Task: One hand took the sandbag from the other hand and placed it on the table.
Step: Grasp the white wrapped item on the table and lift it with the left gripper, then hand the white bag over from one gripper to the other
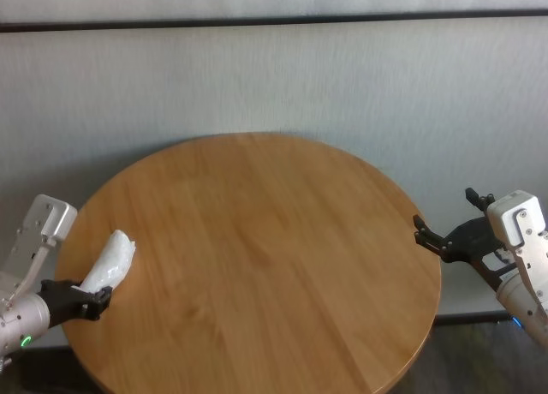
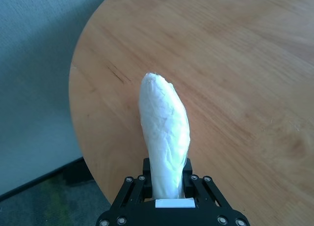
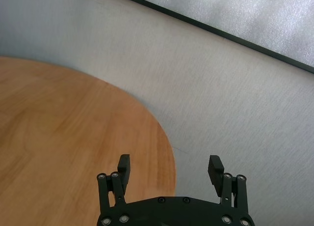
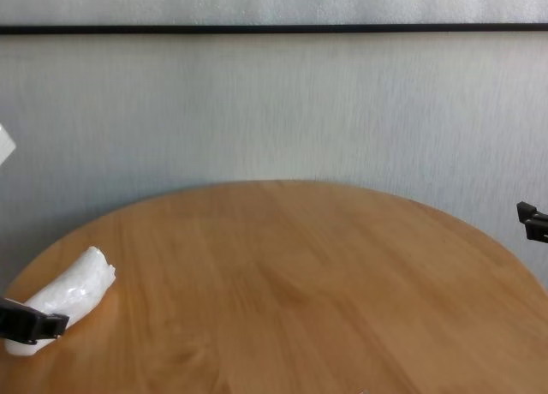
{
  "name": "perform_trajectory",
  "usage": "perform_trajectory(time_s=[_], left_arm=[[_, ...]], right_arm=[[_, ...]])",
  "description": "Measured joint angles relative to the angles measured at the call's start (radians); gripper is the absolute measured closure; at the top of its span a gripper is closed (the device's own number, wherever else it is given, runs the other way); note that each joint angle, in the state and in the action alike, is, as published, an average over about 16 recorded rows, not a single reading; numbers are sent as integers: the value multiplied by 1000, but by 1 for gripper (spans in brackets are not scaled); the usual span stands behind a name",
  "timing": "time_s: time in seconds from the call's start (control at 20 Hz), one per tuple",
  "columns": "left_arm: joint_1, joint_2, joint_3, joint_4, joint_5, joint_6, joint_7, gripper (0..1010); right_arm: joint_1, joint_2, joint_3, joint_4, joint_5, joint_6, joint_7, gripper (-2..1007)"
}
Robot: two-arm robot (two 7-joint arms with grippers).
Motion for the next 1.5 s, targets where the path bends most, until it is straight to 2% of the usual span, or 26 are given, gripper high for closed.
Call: perform_trajectory(time_s=[1.0,1.25,1.5], left_arm=[[1,0,0,0,0,-1,-1,651],[6,3,-5,-5,1,-14,-10,651],[19,7,-18,-14,1,-41,-26,651]], right_arm=[[0,0,0,0,0,0,0,3],[0,0,0,0,0,0,0,3],[0,0,0,0,0,0,0,3]])
